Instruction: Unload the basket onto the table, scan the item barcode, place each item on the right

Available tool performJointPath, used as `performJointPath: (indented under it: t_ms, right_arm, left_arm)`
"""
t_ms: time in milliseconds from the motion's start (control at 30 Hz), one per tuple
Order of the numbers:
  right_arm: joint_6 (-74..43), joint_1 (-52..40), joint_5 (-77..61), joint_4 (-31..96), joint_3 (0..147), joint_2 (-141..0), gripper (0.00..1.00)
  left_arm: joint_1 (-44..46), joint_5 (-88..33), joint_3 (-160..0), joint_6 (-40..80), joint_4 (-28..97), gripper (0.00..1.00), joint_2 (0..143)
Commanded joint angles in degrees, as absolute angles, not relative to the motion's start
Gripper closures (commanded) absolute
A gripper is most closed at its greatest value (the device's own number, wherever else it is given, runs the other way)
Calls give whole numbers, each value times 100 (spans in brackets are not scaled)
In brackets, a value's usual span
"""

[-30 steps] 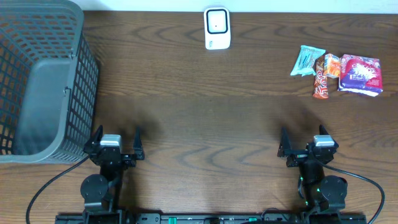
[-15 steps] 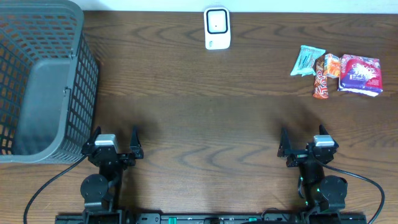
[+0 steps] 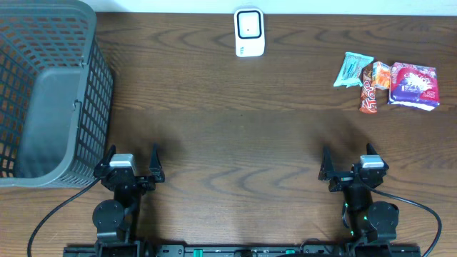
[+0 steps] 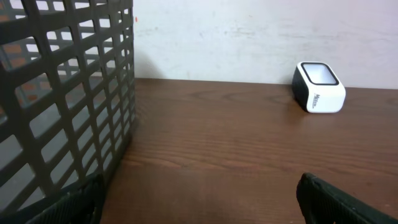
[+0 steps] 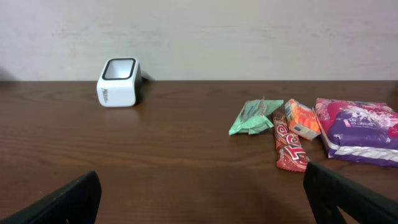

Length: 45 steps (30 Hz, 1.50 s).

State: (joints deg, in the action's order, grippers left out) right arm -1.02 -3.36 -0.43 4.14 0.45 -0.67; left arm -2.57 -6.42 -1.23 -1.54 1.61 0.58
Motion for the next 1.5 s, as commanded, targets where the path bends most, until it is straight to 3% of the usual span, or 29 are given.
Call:
performJointPath:
  t_ms: [0, 1467]
  right_arm:
    - [-165, -331, -51, 434, 30, -32, 1]
    - [-165, -331, -51, 432, 30, -32, 1]
  left_arm:
    - [-283, -659, -21, -279, 360, 2, 5]
    - [-283, -534, -23, -228, 370, 2, 23]
